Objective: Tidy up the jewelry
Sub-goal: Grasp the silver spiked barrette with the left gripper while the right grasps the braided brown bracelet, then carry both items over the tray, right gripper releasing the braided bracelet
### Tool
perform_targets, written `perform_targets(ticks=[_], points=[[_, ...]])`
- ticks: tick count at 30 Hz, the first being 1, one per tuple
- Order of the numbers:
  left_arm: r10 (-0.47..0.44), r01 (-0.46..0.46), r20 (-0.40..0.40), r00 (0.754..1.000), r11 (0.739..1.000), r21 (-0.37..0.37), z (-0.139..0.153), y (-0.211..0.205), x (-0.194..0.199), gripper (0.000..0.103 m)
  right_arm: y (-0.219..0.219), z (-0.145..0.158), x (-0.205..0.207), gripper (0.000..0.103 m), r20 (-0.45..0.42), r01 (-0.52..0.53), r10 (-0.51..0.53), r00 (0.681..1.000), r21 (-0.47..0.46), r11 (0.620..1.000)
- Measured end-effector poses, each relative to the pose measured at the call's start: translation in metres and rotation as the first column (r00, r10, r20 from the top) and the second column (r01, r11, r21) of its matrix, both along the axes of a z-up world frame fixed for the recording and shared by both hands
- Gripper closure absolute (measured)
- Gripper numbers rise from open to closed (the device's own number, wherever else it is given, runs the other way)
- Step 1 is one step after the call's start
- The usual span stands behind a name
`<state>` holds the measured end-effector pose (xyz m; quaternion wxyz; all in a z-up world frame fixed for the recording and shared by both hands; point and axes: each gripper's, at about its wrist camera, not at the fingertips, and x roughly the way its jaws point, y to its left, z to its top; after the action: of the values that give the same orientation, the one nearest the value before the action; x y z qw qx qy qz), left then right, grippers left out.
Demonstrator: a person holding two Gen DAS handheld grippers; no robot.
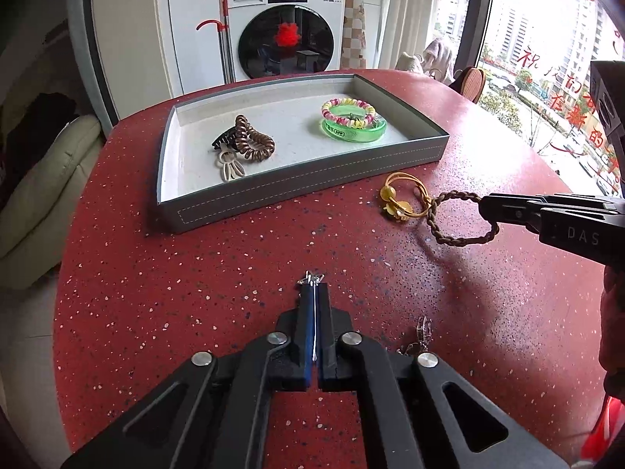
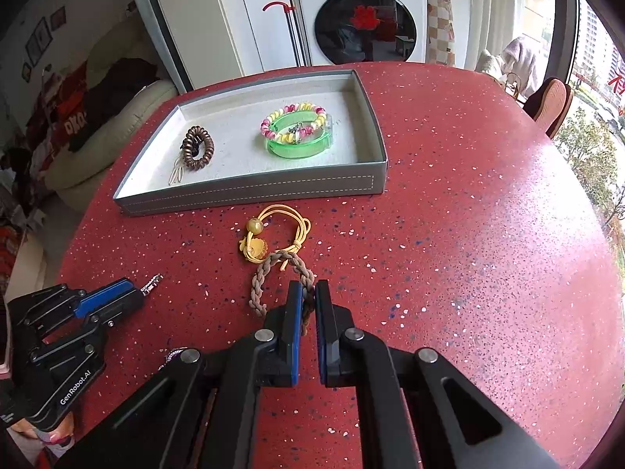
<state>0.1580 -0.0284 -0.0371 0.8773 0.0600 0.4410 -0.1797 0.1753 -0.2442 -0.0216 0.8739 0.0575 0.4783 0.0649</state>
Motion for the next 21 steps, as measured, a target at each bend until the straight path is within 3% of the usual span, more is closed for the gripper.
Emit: perform_targets(ticks=[8, 14, 19, 20, 21], points=[[0.032, -0.033, -0.018, 0.999, 0.999, -0.027, 0.001, 0.013, 0.008, 0.084, -0.001, 0.009, 0.007, 0.096, 0.020, 0.003, -0.003, 1.000, 0.018, 1.000], [0.061, -0.062, 0.018, 0.998, 0.998, 0.019, 0.000, 0.013, -0.001, 0.084, 0.001, 0.003, 0.006, 0.096, 0.003, -0.004, 0.004, 1.000, 0.026, 1.000], [0.065, -0.065, 0.014, 0.998, 0.998, 0.016, -0.001, 0.018, -0.003, 0.083, 0.000, 0.004, 0.002, 0.096, 0.005, -0.008, 0.008, 1.000, 0.033, 0.999], [0.061, -0.062, 0.014, 0.998, 0.998, 0.023, -0.002, 0.019, -0.003, 0.070, -0.001, 0.004, 0.001, 0.096, 0.006, -0.007, 0.007, 1.000, 0.035, 0.999], [0.058, -0.059, 0.012, 0.998, 0.998, 0.034, -0.002, 0.019, -0.003, 0.046, -0.001, 0.005, 0.000, 0.096, 0.008, -0.006, 0.006, 1.000, 0.038, 0.999]])
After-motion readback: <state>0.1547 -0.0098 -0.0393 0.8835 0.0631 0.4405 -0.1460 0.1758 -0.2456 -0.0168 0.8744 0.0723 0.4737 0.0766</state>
